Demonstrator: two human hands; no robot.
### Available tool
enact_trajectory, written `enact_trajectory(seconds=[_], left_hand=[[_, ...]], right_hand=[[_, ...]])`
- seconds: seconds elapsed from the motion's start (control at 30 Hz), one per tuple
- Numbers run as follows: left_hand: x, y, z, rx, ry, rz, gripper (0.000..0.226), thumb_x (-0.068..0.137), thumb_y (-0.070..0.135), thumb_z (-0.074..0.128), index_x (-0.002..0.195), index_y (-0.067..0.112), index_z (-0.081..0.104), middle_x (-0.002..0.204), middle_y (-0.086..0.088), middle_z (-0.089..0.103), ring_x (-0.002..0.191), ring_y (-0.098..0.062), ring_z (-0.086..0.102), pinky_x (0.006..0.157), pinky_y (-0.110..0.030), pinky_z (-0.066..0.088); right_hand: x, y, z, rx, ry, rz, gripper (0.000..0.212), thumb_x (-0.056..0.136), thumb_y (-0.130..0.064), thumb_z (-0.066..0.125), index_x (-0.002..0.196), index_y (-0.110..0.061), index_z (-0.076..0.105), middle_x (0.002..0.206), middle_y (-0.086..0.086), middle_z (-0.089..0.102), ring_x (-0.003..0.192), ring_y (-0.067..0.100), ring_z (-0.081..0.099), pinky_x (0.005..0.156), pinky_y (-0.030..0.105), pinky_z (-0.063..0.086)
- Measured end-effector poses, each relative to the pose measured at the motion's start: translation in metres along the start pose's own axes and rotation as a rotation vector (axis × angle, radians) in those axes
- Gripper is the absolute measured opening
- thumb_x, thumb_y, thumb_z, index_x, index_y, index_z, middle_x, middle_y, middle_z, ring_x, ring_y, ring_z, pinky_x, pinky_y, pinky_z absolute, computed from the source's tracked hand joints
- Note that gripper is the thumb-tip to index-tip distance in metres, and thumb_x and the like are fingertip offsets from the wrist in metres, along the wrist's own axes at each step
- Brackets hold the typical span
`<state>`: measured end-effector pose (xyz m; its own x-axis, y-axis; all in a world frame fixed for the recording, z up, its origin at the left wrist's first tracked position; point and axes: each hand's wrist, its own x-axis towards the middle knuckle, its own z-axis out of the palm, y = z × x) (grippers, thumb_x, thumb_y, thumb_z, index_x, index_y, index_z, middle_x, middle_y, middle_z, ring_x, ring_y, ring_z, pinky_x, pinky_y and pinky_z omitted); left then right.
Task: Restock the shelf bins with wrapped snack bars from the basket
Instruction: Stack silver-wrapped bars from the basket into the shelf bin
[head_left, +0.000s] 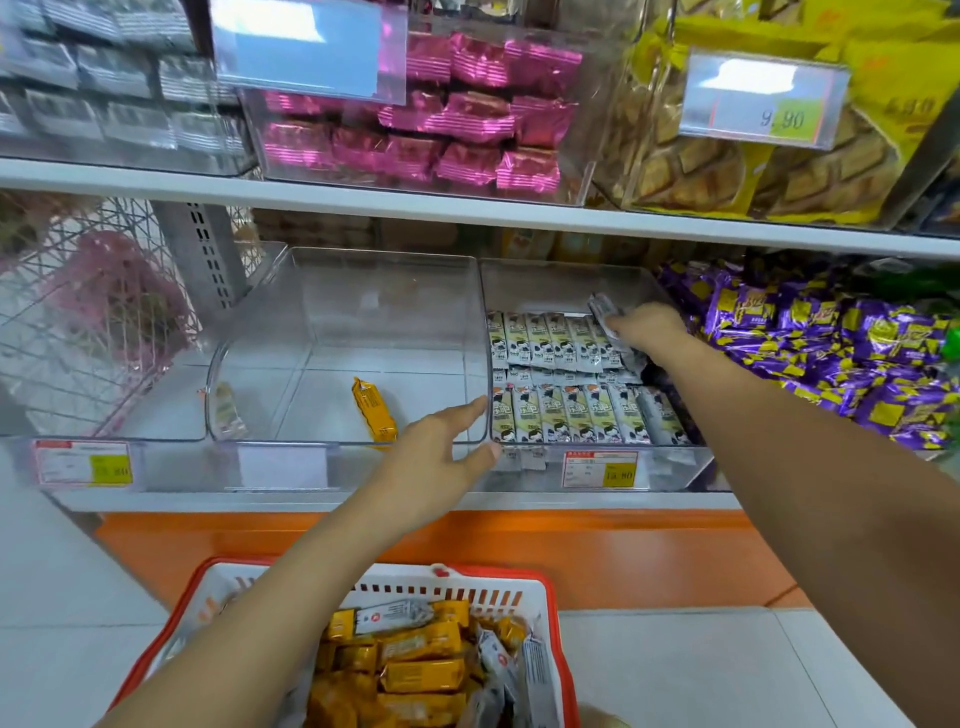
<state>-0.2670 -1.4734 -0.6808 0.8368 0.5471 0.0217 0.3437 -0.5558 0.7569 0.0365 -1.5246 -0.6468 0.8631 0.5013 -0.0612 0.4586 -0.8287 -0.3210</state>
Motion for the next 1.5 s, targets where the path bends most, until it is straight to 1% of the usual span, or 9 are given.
enact_trajectory(seconds=[0.17,0.4,0.6,0.73,0.87,1.03,1.13,1.3,1.5], left_hand=[[-0.003,0.003,-0.001,-0.009,-0.001,-0.003,0.058,0.095,0.033,0.053,0.148,0.028,0.029,0.153,0.007,0.031,0.140,-0.013,0.030,0.105,-0.019,0.025],[-0.004,0.003,-0.001,-0.005,0.005,-0.015,0.058,0.095,0.035,0.053,0.148,0.031,0.029,0.152,0.008,0.032,0.139,-0.014,0.032,0.107,-0.024,0.027],[-0.003,0.003,-0.001,-0.005,0.005,-0.017,0.057,0.095,0.035,0.052,0.147,0.032,0.029,0.152,0.009,0.033,0.139,-0.014,0.032,0.107,-0.026,0.029],[-0.002,0.002,-0.001,-0.011,0.003,-0.014,0.056,0.095,0.036,0.052,0.147,0.033,0.029,0.151,0.009,0.033,0.139,-0.015,0.033,0.107,-0.026,0.029],[-0.001,0.000,0.000,-0.013,0.003,-0.009,0.056,0.095,0.036,0.052,0.147,0.032,0.030,0.151,0.008,0.034,0.138,-0.014,0.033,0.104,-0.023,0.028],[-0.003,0.000,0.001,0.018,0.014,0.014,0.057,0.096,0.034,0.051,0.148,0.032,0.028,0.152,0.008,0.033,0.138,-0.014,0.034,0.106,-0.023,0.028],[-0.006,0.003,0.003,0.042,0.022,0.027,0.059,0.096,0.033,0.052,0.149,0.030,0.025,0.152,0.007,0.032,0.138,-0.014,0.033,0.107,-0.024,0.028],[-0.012,0.008,0.005,0.070,0.028,0.043,0.061,0.097,0.031,0.051,0.151,0.026,0.023,0.154,0.004,0.030,0.139,-0.016,0.033,0.108,-0.025,0.029],[-0.023,0.004,0.008,0.078,0.030,0.121,0.060,0.097,0.027,0.051,0.150,0.024,0.023,0.153,0.006,0.030,0.140,-0.012,0.029,0.102,-0.011,0.018]], right_hand=[[-0.011,0.000,0.009,-0.061,0.142,-0.053,0.053,0.095,-0.046,0.051,0.067,-0.001,0.052,0.079,0.016,0.058,0.083,0.030,0.060,0.064,0.030,0.037],[-0.021,-0.007,0.025,-0.190,0.228,-0.059,0.034,0.098,-0.028,0.050,0.114,0.000,0.060,0.112,0.019,0.064,0.101,0.036,0.063,0.070,0.034,0.044],[-0.020,-0.013,0.005,-0.222,0.079,-0.097,0.047,0.104,-0.031,0.029,0.121,0.004,0.056,0.097,0.019,0.062,0.088,0.031,0.061,0.072,0.033,0.050],[-0.012,-0.015,-0.004,-0.110,-0.005,-0.162,0.048,0.104,-0.022,0.025,0.150,-0.011,0.021,0.096,0.020,0.061,0.079,0.026,0.053,0.068,0.031,0.040],[-0.008,-0.016,-0.013,-0.027,-0.079,-0.135,0.046,0.104,-0.029,0.030,0.123,0.005,0.055,0.115,0.024,0.060,0.099,0.030,0.056,0.076,0.027,0.036],[-0.028,-0.011,-0.028,-0.219,0.083,-0.113,0.062,0.101,-0.048,0.034,0.123,0.007,0.054,0.121,0.024,0.059,0.113,0.035,0.056,0.092,0.034,0.044],[-0.059,-0.006,-0.032,-0.461,0.167,-0.084,0.050,0.098,-0.035,0.042,0.126,0.005,0.051,0.127,0.024,0.052,0.117,0.037,0.047,0.098,0.038,0.043],[-0.097,0.011,-0.013,-0.602,0.112,-0.039,0.049,0.094,-0.028,0.053,0.135,-0.007,0.035,0.130,0.017,0.050,0.122,0.034,0.046,0.082,0.038,0.042],[-0.115,0.019,-0.001,-0.708,0.000,-0.012,0.026,0.093,-0.012,0.050,0.118,-0.009,0.057,0.112,0.006,0.061,0.103,0.025,0.058,0.071,0.030,0.041]])
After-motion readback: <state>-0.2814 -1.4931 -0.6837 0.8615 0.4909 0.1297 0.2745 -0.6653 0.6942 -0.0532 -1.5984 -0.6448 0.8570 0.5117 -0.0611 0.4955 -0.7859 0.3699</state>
